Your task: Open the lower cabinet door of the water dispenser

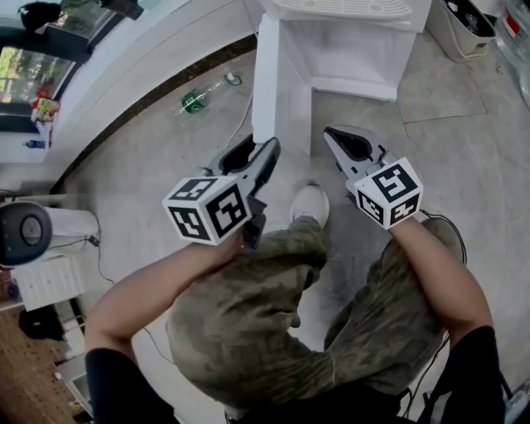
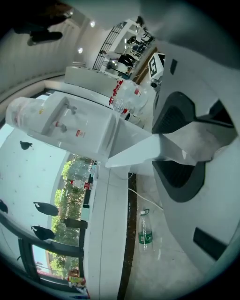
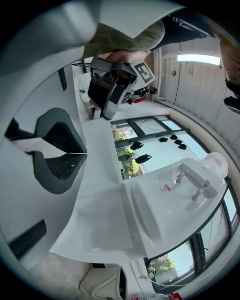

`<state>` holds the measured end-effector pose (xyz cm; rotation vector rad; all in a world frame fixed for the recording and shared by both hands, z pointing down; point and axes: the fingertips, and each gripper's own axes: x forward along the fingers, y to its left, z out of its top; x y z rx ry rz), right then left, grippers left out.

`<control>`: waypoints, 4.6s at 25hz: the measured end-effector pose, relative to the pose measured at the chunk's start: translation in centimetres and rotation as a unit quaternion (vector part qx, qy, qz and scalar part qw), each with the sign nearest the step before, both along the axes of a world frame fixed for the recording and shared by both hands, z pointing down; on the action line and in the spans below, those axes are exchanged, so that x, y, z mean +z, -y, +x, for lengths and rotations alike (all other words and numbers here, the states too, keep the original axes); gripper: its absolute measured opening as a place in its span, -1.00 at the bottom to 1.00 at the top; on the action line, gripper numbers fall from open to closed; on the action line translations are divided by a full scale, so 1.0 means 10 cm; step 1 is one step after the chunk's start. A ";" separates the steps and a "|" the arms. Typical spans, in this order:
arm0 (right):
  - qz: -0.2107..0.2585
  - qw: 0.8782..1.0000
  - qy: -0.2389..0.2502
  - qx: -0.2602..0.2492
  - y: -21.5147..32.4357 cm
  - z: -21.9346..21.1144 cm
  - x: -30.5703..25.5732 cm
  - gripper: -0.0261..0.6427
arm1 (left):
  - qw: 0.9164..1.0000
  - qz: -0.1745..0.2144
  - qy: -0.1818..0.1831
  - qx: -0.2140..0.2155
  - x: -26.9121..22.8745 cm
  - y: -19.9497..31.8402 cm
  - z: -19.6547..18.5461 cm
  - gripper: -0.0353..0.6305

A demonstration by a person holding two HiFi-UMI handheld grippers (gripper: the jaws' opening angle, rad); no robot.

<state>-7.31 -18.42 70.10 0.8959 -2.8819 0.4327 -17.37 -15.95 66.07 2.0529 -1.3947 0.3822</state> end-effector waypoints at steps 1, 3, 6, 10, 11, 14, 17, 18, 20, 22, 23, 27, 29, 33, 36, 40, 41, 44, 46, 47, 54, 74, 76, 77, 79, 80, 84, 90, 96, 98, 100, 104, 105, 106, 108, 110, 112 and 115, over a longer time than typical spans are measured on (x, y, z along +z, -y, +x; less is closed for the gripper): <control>-0.002 1.000 0.003 0.000 0.00 -0.01 -0.01 -0.92 | 1.000 0.003 0.001 -0.004 0.00 0.00 -0.03 -0.36; -0.002 1.000 0.006 0.000 0.00 -0.01 -0.02 -0.92 | 1.000 0.004 0.007 -0.013 0.00 -0.01 -0.10 -0.37; -0.002 1.000 0.004 0.001 0.01 0.02 -0.03 -0.92 | 0.999 0.005 0.023 -0.022 0.00 -0.01 -0.20 -0.38; -0.005 1.000 0.003 0.003 0.07 0.02 -0.02 -0.92 | 0.998 0.015 0.053 -0.015 0.00 0.01 -0.25 -0.38; -0.005 1.000 0.005 0.003 0.09 0.01 -0.03 -0.92 | 0.998 0.017 0.060 -0.011 0.00 0.02 -0.26 -0.38; -0.006 1.000 0.016 0.008 0.13 -0.04 -0.08 -0.92 | 0.997 0.026 0.077 -0.007 0.01 0.03 -0.33 -0.40; -0.017 0.999 0.026 0.014 0.17 -0.08 -0.07 -0.92 | 0.995 0.038 0.087 -0.016 0.01 0.04 -0.44 -0.40; -0.020 0.999 0.026 0.015 0.19 -0.09 -0.06 -0.92 | 0.995 0.040 0.085 -0.020 0.01 0.04 -0.46 -0.40; -0.023 0.999 0.026 0.014 0.22 -0.12 -0.07 -0.92 | 0.996 0.040 0.078 -0.026 0.01 0.05 -0.48 -0.40; -0.018 0.999 0.027 0.013 0.24 -0.16 -0.13 -0.92 | 0.996 0.040 0.078 -0.029 0.01 0.06 -0.51 -0.40; -0.011 1.000 0.027 0.012 0.24 -0.18 -0.17 -0.92 | 0.995 0.042 0.079 -0.034 0.01 0.07 -0.53 -0.40; 0.014 1.000 0.016 0.008 0.23 -0.23 -0.23 -0.92 | 0.993 0.051 0.084 -0.058 0.01 0.08 -0.67 -0.40; 0.011 1.000 0.011 0.008 0.23 -0.25 -0.18 -0.92 | 0.992 0.051 0.089 -0.068 0.01 0.09 -0.75 -0.40; 0.003 1.000 0.004 0.007 0.23 -0.25 -0.10 -0.92 | 0.990 0.057 0.089 -0.099 0.02 0.16 -0.90 -0.39; -0.006 1.000 0.004 0.007 0.25 -0.25 -0.06 -0.92 | 0.987 0.064 0.086 -0.123 0.03 0.22 -0.99 -0.39; -0.015 1.000 0.010 0.011 0.29 -0.28 -0.06 -0.92 | 0.983 0.076 0.090 -0.139 0.02 0.27 -1.12 -0.39; -0.016 1.000 0.012 0.011 0.31 -0.30 -0.06 -0.92 | 0.982 0.078 0.090 -0.145 0.02 0.29 -1.16 -0.39; -0.020 1.000 0.010 0.008 0.32 -0.36 -0.02 -0.92 | 0.979 0.089 0.092 -0.162 0.02 0.34 -1.26 -0.39; -0.023 1.000 0.004 0.000 0.30 -0.40 0.02 -0.92 | 0.976 0.095 0.096 -0.171 0.02 0.37 -1.34 -0.39; -0.026 1.000 0.000 -0.005 0.29 -0.42 0.06 -0.92 | 0.975 0.097 0.100 -0.172 0.02 0.38 -1.37 -0.39; -0.042 0.999 -0.013 -0.017 0.33 -0.49 0.26 -0.92 | 0.975 0.093 0.119 -0.166 0.04 0.51 -1.55 -0.38; -0.060 0.998 -0.035 -0.007 0.54 -0.59 0.59 -0.92 | 0.954 0.118 0.086 -0.261 0.11 0.98 -2.15 -0.49; -0.062 0.997 -0.036 -0.005 0.57 -0.56 0.61 -0.92 | 0.952 0.121 0.083 -0.267 0.11 1.03 -2.19 -0.50; -0.061 0.997 -0.037 -0.003 0.59 -0.55 0.62 -0.92 | 0.951 0.122 0.082 -0.271 0.11 1.06 -2.20 -0.51; -0.062 0.997 -0.039 0.001 0.61 -0.52 0.65 -0.92 | 0.949 0.124 0.086 -0.277 0.11 1.11 -2.24 -0.52; -0.063 0.997 -0.039 0.002 0.62 -0.52 0.66 -0.92 | 0.948 0.126 0.088 -0.278 0.10 1.13 -2.25 -0.52; -0.064 0.997 -0.043 0.002 0.63 -0.50 0.70 -0.92 | 0.947 0.131 0.095 -0.278 0.10 1.18 -2.29 -0.52; -0.063 0.997 -0.053 0.005 0.63 -0.40 0.74 -0.92 | 0.945 0.142 0.102 -0.275 0.11 1.18 -2.30 -0.52; -0.058 0.997 -0.049 0.018 0.63 -0.24 0.63 -0.92 | 0.946 0.149 0.103 -0.269 0.10 1.13 -2.23 -0.47; -0.055 0.997 -0.046 0.020 0.61 -0.18 0.57 -0.92 | 0.947 0.151 0.106 -0.261 0.11 1.08 -2.17 -0.37; -0.050 0.998 -0.045 0.021 0.59 -0.12 0.51 -0.92 | 0.948 0.149 0.110 -0.257 0.13 1.04 -2.12 -0.37; -0.041 0.998 -0.042 0.030 0.57 0.04 0.40 -0.92 | 0.949 0.148 0.121 -0.249 0.14 0.94 -2.00 -0.30; -0.039 0.998 -0.042 0.034 0.56 0.08 0.38 -0.92 | 0.949 0.150 0.124 -0.248 0.14 0.91 -1.97 -0.28; -0.037 0.998 -0.042 0.036 0.54 0.13 0.36 -0.92 | 0.948 0.151 0.126 -0.248 0.13 0.88 -1.94 -0.25; -0.036 0.998 -0.043 0.042 0.51 0.21 0.33 -0.92 | 0.948 0.153 0.125 -0.249 0.10 0.82 -1.87 -0.22; -0.036 0.997 -0.043 0.049 0.49 0.28 0.31 -0.92 | 0.951 0.153 0.118 -0.240 0.08 0.76 -1.74 -0.22; -0.036 0.997 -0.038 0.065 0.49 0.35 0.26 -0.92 | 0.958 0.148 0.101 -0.223 0.09 0.70 -1.55 -0.22; -0.008 0.995 -0.030 0.092 0.49 0.44 -0.01 -0.92 | 0.968 0.145 0.064 -0.194 0.06 0.61 -1.22 -0.23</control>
